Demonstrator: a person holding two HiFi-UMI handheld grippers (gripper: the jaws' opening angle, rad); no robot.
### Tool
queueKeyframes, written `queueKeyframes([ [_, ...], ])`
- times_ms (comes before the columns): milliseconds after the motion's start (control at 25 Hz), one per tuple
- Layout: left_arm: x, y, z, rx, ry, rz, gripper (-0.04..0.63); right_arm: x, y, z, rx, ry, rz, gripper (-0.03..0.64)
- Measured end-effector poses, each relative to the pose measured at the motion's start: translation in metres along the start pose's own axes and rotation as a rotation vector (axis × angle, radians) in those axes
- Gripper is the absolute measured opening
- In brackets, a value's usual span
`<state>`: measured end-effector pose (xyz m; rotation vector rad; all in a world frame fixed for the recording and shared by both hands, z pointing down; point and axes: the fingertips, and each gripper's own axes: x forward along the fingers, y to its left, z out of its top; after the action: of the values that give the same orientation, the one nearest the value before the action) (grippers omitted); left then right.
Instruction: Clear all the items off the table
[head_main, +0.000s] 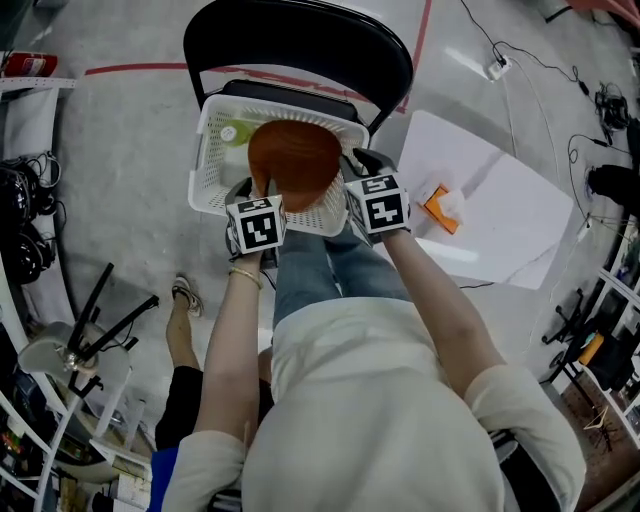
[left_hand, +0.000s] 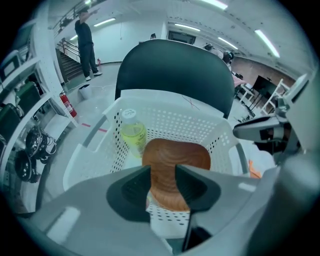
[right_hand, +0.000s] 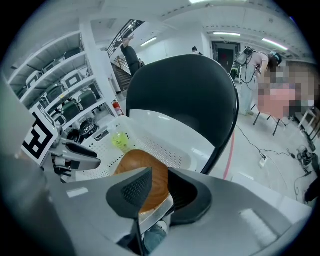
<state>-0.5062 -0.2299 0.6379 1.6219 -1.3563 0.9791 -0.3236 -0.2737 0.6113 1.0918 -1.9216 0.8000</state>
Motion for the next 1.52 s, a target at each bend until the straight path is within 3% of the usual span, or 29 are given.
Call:
queueKeyframes([
  [200,-0.015,-0.005,0.006,-0.001,-0.019,0.027,0.052,-0.012,0.001,0.002,-0.005,-0.018,0.003,0.066],
  [440,-0.026,-0.017,0.008,0.001,-0.046,0.028,0.011,-0.027,0.001,0.001,-0.017,-0.047,0.008,0.017],
  [840,-0.053,-0.046,0.012,0.017,-0.084,-0.013,0.011,-0.062,0.007,0.002,-0.052,-0.09,0.024,0.0],
  [1280,-0.09,-0.085,0.008,-0.021,-0.136,-0.059,0.009,-0.11,0.02,-0.008,-0.133,-0.157,0.067,0.0],
  [1520,-0.107,-0.105,0.005,0.034,-0.159,-0.067,0.008,-0.136,0.024,-0.023,-0.16,-0.168,0.076,0.0],
])
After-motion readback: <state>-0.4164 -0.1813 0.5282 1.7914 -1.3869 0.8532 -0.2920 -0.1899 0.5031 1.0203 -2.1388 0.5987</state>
